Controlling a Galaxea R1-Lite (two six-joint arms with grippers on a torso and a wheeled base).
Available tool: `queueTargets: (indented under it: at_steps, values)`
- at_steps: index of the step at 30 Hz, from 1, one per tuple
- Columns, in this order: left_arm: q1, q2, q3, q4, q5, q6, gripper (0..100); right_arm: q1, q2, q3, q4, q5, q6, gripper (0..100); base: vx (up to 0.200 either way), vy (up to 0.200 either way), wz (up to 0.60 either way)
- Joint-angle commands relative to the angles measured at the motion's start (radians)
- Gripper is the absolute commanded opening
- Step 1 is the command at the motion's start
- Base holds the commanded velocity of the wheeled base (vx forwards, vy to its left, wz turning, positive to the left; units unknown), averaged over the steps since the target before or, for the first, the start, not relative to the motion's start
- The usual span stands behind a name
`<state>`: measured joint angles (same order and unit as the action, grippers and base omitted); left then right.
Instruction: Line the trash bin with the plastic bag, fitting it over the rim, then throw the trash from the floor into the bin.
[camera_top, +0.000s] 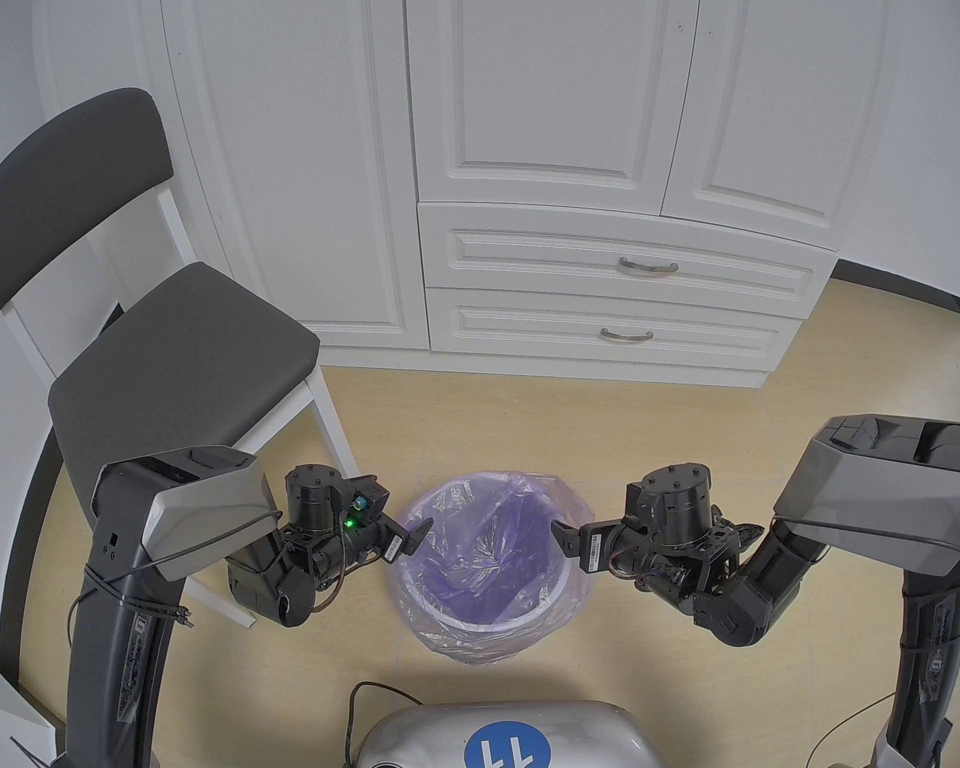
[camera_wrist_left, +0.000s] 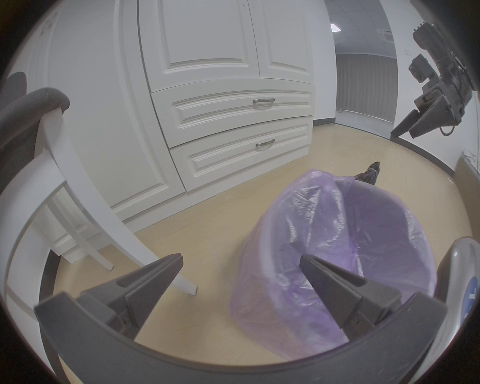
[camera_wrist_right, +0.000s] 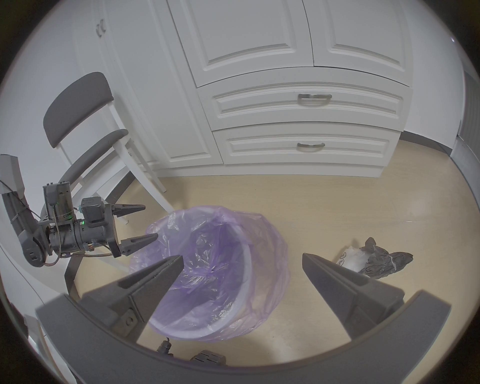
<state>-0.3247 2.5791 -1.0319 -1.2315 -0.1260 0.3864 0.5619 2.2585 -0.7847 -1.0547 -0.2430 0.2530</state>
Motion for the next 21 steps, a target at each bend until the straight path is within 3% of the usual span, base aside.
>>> queueTargets:
  at_steps: [1,21]
  values:
    - [0.029,0.019,-0.042,0.006,0.000,0.000,100,-0.036,0.007,-0.013,0.001,0.002,0.000,100,0.000,0.000,0.00]
    - [0.075,0.012,-0.080,0.035,-0.011,-0.003,100,-0.099,-0.002,-0.025,0.001,0.025,-0.001,100,0.000,0.000,0.00]
